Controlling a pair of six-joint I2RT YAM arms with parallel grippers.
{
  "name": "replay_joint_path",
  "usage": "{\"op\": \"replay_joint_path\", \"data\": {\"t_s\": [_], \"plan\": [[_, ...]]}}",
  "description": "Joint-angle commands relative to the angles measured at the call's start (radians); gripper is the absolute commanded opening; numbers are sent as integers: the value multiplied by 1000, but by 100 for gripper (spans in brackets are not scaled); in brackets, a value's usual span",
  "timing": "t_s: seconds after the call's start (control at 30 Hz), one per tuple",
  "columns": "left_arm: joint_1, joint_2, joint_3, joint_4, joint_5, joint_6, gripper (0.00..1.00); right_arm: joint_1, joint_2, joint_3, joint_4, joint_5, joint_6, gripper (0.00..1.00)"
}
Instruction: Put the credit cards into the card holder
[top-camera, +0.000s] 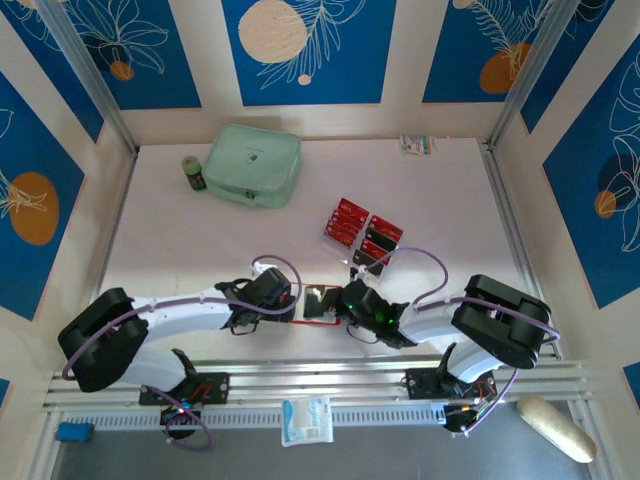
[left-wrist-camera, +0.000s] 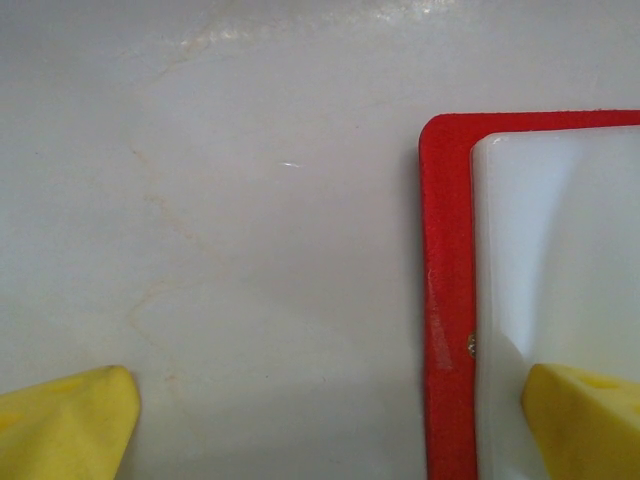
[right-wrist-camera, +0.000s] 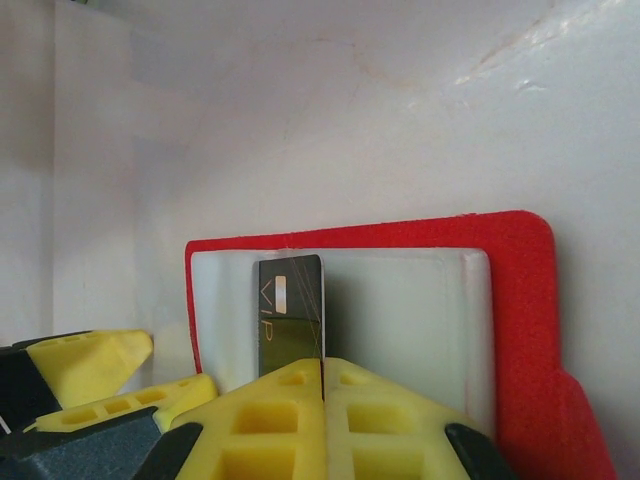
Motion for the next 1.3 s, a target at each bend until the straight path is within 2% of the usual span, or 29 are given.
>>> {"op": "replay_joint_path", "data": {"t_s": [0.0, 0.47, 0.7, 0.83, 0.93, 1.0, 1.07, 1.17, 1.27], "plan": [[-9, -5, -26, -67, 2, -11, 100, -3, 14, 16, -2, -12, -8, 0], [-9, -6, -31, -65, 4, -12, 100, 25, 68, 30, 24, -3, 11, 0], [-9, -15, -34, -65, 0, -13, 100, 28, 110, 72, 14, -76, -21, 0], [-9, -26, -35, -68, -5, -13, 100, -15, 73, 128, -156, -192, -104, 38], [-9, -33, -41, -65, -6, -13, 100, -48, 17, 154, -281, -234, -168, 42], [-9, -34, -46, -59, -5, -14, 100, -57, -12, 172, -345, -240, -204, 40], [-9, -36, -51, -55, -4, -17, 100, -62, -23, 204, -402, -249, -237, 32], [-9, -37, -56, -51, -4, -18, 100, -62, -4, 258, -456, -267, -276, 15], [-9, -47, -62, -52, -6, -18, 100, -63, 34, 297, -473, -285, -295, 6]]}}
